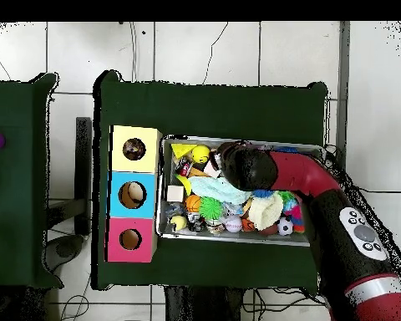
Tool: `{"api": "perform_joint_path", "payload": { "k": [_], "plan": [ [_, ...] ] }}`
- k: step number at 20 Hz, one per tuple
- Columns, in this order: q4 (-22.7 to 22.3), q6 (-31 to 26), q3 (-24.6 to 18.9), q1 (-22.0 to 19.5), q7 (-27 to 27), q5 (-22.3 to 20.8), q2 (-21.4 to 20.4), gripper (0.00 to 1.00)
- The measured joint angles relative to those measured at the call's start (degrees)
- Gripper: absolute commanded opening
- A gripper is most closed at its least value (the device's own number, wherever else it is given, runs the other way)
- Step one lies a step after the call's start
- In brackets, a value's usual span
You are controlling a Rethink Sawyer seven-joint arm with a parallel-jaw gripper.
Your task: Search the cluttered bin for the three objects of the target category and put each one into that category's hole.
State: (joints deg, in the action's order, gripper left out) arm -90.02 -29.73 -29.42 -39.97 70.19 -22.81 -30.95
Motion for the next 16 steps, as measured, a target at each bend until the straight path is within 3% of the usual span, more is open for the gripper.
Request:
{"api": "perform_joint_path", "payload": {
  "k": [9,16],
  "plan": [
    [4.01,-0.22,-2.14,-1.76,-0.01,-2.95,3.57,1.00],
    [4.53,-2.32,-4.89,-4.94,-0.66,-4.93,5.25,1.00]
  ]
}}
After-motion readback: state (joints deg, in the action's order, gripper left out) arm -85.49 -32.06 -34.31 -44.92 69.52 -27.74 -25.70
